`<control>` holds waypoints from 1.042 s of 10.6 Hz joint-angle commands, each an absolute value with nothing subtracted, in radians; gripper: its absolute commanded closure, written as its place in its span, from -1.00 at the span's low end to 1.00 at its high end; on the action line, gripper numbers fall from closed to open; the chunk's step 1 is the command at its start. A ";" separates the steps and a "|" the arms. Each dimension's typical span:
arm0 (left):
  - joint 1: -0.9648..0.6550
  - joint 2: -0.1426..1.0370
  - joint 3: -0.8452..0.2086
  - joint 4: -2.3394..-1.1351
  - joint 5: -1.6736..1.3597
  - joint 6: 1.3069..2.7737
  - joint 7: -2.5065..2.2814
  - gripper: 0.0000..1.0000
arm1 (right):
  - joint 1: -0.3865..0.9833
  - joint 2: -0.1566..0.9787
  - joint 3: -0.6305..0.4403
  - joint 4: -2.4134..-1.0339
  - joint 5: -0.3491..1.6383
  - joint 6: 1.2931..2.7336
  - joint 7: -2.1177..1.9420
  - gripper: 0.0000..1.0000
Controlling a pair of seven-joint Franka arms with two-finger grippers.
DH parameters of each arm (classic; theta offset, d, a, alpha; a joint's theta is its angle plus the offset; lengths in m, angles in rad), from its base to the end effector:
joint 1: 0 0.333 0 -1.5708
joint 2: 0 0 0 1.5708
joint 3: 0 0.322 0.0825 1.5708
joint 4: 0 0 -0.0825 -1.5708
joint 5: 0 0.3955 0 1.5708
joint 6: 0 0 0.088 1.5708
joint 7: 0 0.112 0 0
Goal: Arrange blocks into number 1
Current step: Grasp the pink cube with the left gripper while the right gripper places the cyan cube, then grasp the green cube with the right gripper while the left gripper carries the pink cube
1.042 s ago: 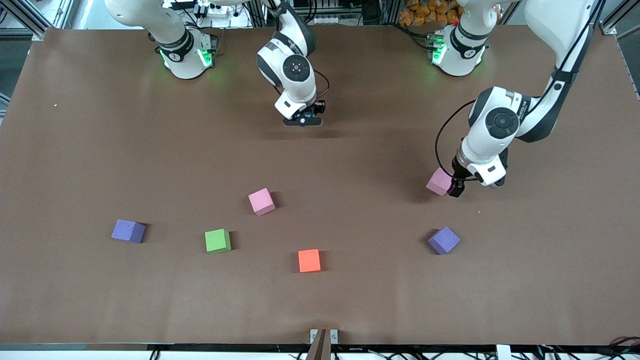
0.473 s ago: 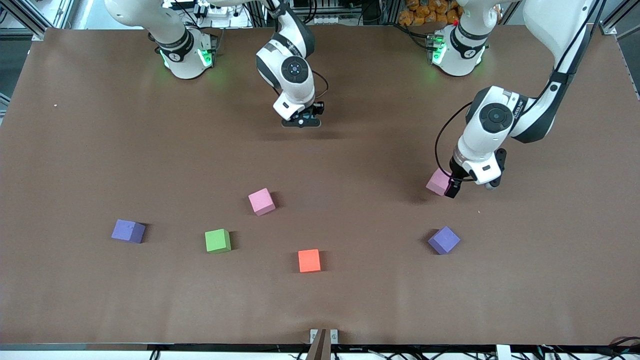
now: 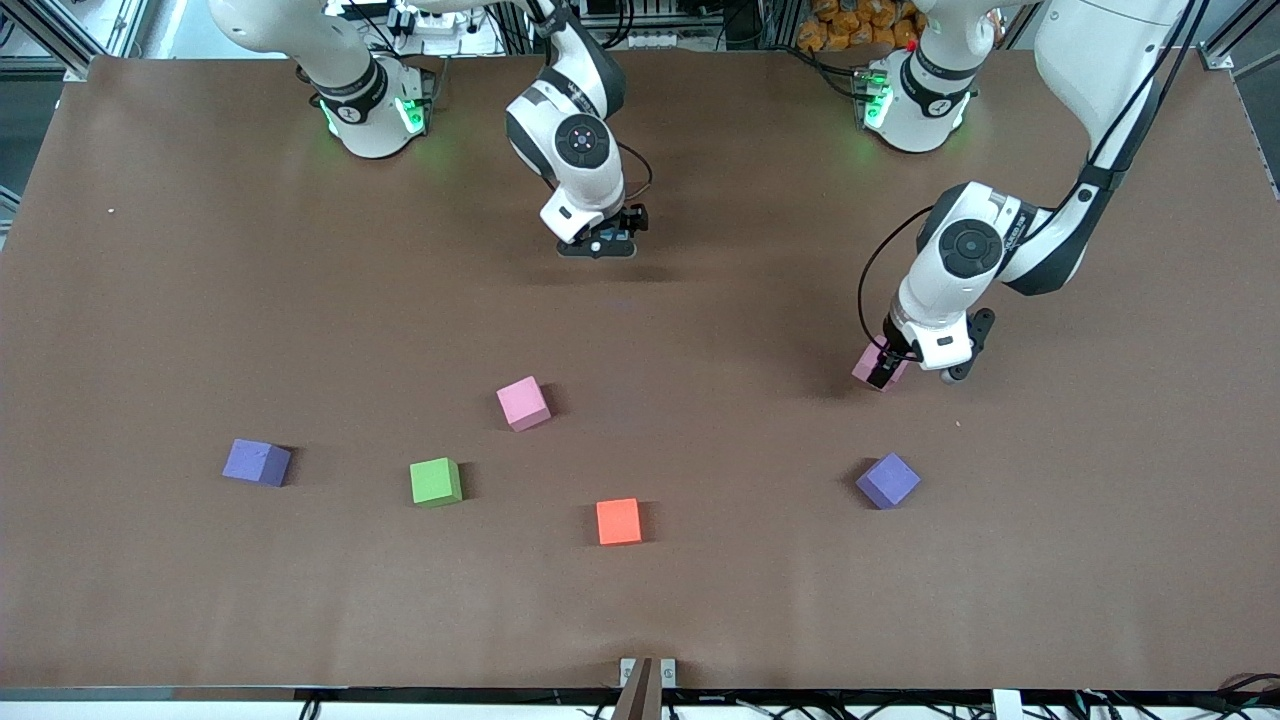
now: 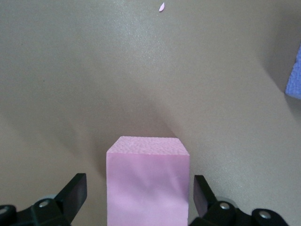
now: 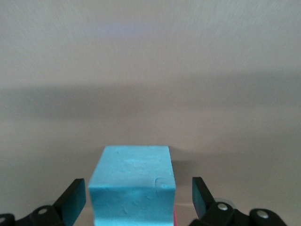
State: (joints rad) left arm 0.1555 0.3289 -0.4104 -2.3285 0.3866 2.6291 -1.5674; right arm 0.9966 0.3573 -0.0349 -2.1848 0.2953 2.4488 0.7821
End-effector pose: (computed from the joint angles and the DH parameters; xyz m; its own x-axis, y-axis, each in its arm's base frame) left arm 0.5058 -0.1475 0.1999 0.5424 0.8377 0.0631 0.8391 -0.5439 0.0083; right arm 0.3189 0.4585 0.2063 0.9814 -0.0514 -0.1849 -0.0581 -0.9978 -0.0314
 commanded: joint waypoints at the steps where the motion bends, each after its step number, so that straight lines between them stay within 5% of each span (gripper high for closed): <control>1: 0.161 0.327 -0.416 -2.329 0.410 2.638 -1.560 -1.00 | 0.895 0.227 -0.028 -2.224 0.290 2.416 0.779 -1.00; 2: 0.161 0.339 -0.416 -2.326 0.410 2.637 -1.562 -0.97 | 0.849 0.203 -0.028 -2.221 0.252 2.411 0.778 -1.00; 3: 0.161 0.353 -0.416 -2.324 0.410 2.635 -1.559 0.34 | 0.792 0.192 -0.028 -2.214 0.186 2.411 0.776 -1.00; 4: 0.160 0.366 -0.416 -2.321 0.410 2.634 -1.559 0.90 | 0.728 0.196 -0.026 -2.195 0.123 2.411 0.772 -1.00; 7: 0.149 0.390 -0.417 -2.298 0.410 2.625 -1.559 1.00 | 0.535 0.253 -0.031 -2.068 0.081 2.410 0.588 -1.00; 11: -0.055 0.409 -0.432 -2.191 0.400 2.481 -1.555 1.00 | 0.367 0.526 -0.051 -1.743 0.080 2.381 0.268 -1.00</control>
